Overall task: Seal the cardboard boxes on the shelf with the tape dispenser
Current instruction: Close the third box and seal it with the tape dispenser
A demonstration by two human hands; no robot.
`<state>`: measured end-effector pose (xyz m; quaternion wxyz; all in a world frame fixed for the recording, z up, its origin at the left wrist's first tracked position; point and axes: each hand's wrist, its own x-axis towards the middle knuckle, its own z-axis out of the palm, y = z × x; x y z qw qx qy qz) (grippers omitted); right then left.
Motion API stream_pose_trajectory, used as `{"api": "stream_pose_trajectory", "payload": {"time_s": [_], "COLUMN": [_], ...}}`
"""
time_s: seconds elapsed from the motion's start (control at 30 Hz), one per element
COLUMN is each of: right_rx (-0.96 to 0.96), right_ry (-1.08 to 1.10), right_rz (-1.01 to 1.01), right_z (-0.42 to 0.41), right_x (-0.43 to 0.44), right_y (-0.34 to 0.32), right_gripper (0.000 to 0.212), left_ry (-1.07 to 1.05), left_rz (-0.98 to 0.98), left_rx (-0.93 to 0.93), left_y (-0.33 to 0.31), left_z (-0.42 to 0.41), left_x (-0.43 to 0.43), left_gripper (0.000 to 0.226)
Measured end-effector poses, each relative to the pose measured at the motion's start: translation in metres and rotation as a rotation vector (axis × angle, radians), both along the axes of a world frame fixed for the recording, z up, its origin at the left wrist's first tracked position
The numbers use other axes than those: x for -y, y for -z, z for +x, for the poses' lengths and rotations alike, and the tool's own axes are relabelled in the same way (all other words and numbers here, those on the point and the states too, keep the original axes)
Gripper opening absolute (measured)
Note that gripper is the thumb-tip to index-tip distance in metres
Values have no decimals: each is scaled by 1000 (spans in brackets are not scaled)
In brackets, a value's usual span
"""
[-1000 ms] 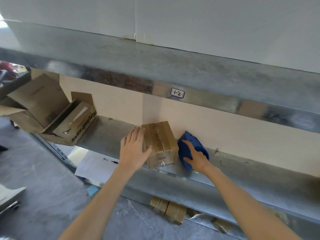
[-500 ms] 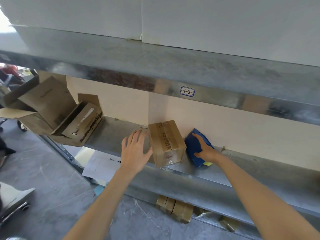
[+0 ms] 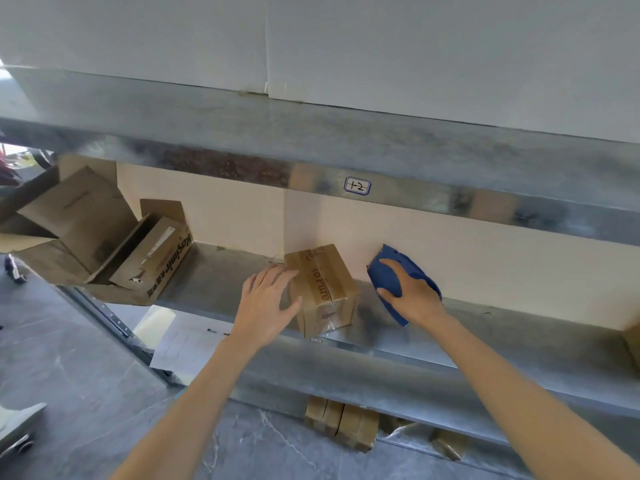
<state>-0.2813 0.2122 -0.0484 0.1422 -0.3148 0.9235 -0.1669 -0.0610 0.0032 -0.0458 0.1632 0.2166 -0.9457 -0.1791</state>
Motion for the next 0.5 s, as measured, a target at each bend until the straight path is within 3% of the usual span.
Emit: {"api": "stream_pose_trajectory", "payload": {"time_s": [0.17,0.5], "right_rx": [-264,-386], "right_ry": [-83,-459], "right_rz": [-46,-117], "right_z": [14,51], "right_x": [-12,-10], "right_y": [-39,-70], "right_gripper": [52,59], "left_ry": [70,149], "left_rz": [91,397], "left_rx": [-121,-176], "left_y": [-14,-34], "left_z": [-16,-32], "left_x": [-13,2], "left_gripper": [40,40]}}
